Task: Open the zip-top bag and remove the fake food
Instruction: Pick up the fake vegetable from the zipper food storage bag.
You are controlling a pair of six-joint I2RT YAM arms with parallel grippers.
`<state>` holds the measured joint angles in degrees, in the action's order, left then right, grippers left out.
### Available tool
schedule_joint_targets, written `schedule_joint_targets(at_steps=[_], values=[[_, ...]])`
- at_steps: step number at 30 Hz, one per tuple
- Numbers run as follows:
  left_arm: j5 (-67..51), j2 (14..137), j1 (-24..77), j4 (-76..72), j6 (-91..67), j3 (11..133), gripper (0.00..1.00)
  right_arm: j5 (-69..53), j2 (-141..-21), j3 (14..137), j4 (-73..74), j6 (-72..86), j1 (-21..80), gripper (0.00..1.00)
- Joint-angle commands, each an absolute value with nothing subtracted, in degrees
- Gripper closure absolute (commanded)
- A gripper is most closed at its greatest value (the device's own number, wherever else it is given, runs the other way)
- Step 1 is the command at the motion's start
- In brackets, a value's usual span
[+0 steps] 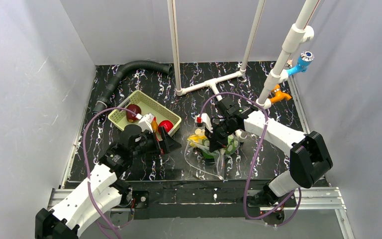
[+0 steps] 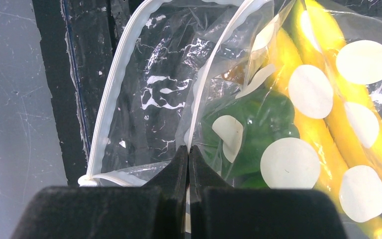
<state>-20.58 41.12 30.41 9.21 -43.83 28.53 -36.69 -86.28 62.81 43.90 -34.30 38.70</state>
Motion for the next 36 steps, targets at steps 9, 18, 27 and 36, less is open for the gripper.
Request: schedule_joint_targets(at_steps=[9,18,27,36], values=[[-17.44,40.18,36.17,5.16,-46.54,27.16,0.02,-38.95,-83.85,64.07,45.42,-34.83,38.56,0.99],[-14.61,43.19,41.66,0.41,-48.56,26.18,0.02,-39.13,-83.74,64.07,45.33,-34.87,38.41,0.99],[-11.38,46.52,47.74,-5.02,-48.54,25.78,0.02,-39.32,-83.41,64.07,45.37,-34.89,38.17,0.99],[-9.61,47.54,50.50,-7.58,-48.09,25.49,0.02,-39.48,-83.12,63.90,45.35,-34.88,38.06,0.99]])
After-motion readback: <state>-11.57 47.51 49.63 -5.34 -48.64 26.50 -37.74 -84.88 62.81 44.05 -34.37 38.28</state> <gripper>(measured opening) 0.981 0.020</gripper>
